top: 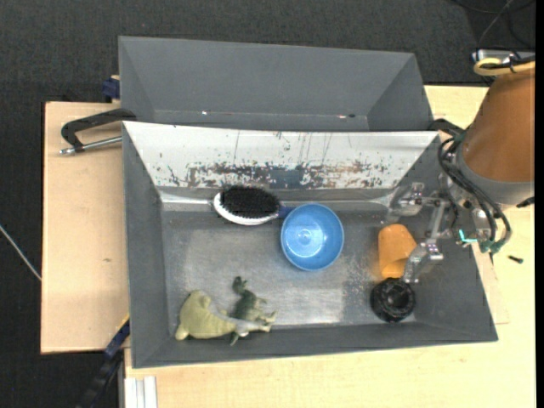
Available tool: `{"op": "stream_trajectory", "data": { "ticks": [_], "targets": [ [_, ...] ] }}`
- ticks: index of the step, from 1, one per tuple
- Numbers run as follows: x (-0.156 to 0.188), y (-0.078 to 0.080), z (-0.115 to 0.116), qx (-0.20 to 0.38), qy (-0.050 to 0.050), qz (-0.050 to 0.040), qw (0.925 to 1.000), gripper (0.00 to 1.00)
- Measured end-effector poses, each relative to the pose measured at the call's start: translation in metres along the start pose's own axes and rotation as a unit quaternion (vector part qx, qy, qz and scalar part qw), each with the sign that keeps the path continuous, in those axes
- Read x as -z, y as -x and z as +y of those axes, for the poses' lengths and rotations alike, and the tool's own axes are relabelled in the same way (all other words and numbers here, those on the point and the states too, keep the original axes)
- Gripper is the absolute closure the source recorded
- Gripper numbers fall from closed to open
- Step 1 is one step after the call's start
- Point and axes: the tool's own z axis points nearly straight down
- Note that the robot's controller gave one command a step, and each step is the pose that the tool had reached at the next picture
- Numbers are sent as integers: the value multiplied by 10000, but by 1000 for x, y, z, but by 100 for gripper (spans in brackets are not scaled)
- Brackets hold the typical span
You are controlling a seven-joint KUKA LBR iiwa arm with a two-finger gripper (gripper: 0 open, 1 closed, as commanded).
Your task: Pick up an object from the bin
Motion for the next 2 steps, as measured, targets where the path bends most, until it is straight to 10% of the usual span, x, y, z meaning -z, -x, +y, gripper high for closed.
{"op": "stream_trajectory", "data": {
  "ticks": [1, 2],
  "targets": [
    [-118, 7, -39, 1575, -3, -7, 9875, 0],
    [-158, 8, -42, 3874, -25, -21, 9219, 0]
  ]
}}
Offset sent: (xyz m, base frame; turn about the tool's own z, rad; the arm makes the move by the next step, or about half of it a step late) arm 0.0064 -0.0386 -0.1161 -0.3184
